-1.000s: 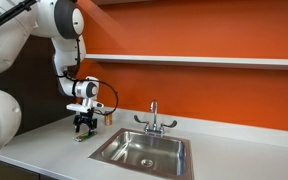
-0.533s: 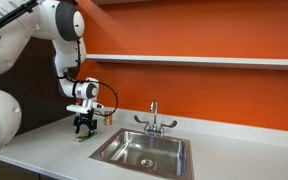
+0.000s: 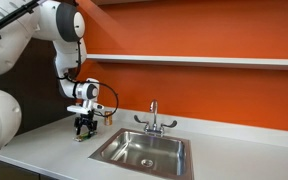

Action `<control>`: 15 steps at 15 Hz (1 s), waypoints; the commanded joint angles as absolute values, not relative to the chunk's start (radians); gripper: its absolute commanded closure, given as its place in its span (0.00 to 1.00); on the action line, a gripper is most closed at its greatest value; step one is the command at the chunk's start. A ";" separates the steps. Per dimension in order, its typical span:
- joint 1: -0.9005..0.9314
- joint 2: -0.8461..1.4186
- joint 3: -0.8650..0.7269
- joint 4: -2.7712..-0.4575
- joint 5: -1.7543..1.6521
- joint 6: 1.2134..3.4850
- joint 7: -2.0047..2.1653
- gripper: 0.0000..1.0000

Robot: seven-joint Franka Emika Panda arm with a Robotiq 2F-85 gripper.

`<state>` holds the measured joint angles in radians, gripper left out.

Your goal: Put the green packet inside the sink

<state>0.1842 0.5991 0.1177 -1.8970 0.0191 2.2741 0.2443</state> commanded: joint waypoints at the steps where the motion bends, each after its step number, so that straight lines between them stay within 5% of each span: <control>1: 0.188 0.613 0.110 -1.871 0.035 2.256 0.222 0.42; 6: 0.185 0.619 0.108 -1.865 0.041 2.249 0.221 0.79; 15: 0.201 0.556 0.090 -1.871 0.025 2.216 0.258 0.81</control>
